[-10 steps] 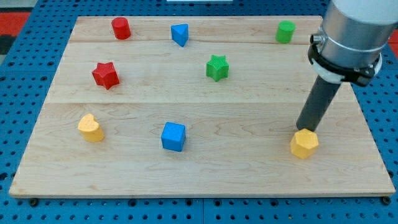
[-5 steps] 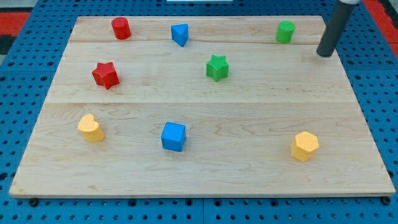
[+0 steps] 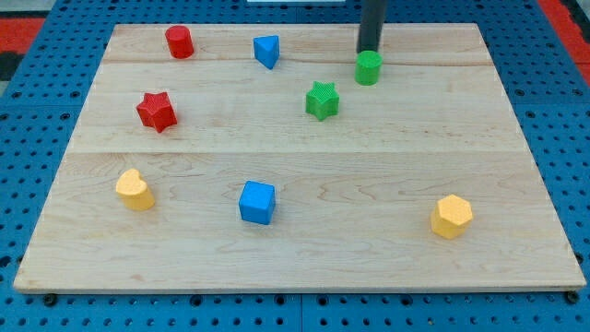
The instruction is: Push the green circle into the yellow hexagon
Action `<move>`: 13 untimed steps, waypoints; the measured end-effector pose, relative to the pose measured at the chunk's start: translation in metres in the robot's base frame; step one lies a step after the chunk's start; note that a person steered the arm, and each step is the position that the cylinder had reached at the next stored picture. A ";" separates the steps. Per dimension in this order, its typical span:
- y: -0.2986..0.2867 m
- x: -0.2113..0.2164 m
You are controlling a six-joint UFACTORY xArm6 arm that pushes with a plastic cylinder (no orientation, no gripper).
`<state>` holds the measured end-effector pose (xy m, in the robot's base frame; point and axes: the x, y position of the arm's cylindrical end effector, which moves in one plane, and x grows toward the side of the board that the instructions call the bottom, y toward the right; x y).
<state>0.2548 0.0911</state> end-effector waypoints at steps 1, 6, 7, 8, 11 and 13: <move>-0.011 0.028; 0.029 0.075; -0.004 0.101; -0.020 0.133; 0.000 0.163; 0.029 0.218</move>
<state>0.4730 0.1204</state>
